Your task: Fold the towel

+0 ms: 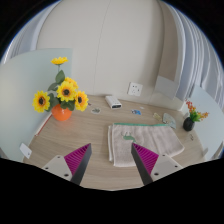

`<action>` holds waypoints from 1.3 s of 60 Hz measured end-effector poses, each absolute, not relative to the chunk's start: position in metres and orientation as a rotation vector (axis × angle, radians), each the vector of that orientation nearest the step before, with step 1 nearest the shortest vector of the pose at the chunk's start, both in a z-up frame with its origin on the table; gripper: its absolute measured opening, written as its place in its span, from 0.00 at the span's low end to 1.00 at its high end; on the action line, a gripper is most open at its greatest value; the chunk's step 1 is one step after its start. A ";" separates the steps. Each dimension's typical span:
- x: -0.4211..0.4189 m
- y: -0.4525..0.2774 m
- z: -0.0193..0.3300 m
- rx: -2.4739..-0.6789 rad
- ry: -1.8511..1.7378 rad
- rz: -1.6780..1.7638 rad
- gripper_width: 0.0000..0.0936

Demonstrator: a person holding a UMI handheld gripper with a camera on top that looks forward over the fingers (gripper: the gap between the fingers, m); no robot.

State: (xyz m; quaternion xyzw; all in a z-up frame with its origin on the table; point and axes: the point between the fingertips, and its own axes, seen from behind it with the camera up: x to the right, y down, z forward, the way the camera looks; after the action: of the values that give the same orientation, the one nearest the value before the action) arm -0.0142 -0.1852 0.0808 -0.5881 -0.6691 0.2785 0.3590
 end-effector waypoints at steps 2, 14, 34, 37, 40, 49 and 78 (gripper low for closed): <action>-0.023 -0.183 0.072 -1.517 -1.730 0.712 0.91; -0.069 -0.166 0.016 -1.513 -1.779 0.667 0.76; -0.082 -0.166 -0.014 -1.494 -1.842 0.606 0.14; -0.080 -0.164 -0.014 -1.496 -1.839 0.549 0.05; -0.076 -0.165 -0.014 -1.508 -1.856 0.509 0.04; -0.054 -0.211 0.000 -1.775 -1.890 0.678 0.03; -0.077 -0.064 0.146 -1.979 -1.550 1.004 0.03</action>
State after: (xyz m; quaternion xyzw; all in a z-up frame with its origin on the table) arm -0.0770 -0.0642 0.1464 -0.7139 -0.5592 0.3620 0.2156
